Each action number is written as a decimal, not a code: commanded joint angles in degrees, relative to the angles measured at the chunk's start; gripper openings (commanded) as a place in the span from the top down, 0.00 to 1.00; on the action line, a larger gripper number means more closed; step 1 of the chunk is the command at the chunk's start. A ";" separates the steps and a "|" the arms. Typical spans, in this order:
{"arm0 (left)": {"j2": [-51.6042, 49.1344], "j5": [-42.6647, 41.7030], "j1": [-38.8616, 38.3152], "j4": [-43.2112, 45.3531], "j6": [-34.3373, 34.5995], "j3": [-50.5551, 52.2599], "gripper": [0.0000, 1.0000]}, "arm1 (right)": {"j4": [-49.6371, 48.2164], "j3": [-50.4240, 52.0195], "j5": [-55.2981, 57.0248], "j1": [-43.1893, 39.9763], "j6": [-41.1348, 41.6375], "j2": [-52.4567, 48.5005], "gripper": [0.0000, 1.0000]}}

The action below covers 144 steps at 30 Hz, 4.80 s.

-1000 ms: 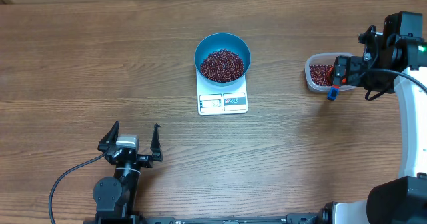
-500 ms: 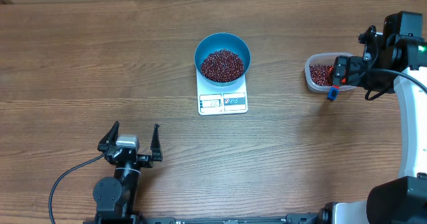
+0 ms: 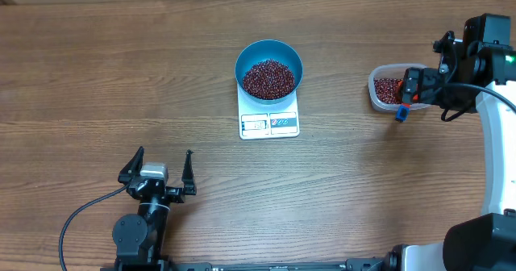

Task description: Scoop item into bowl and weigh 150g on scale

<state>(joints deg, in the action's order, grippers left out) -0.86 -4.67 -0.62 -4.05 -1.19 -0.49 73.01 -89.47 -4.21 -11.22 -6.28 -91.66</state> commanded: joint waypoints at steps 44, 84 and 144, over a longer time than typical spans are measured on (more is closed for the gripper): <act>0.68 0.61 0.39 -0.17 0.98 0.24 0.00 | -62.36 45.27 -15.08 0.39 0.46 29.57 0.00; 0.66 0.61 0.39 -0.17 0.96 0.22 0.00 | -89.61 89.05 -16.44 2.56 0.22 71.52 0.00; 0.66 0.61 0.39 -0.17 0.98 0.24 0.01 | -68.54 89.02 -1.44 5.97 7.72 91.54 0.00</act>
<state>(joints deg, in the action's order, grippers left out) -0.86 -4.43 -0.62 -4.08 -1.19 -0.49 4.69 -1.06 -6.00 -5.54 1.83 -0.73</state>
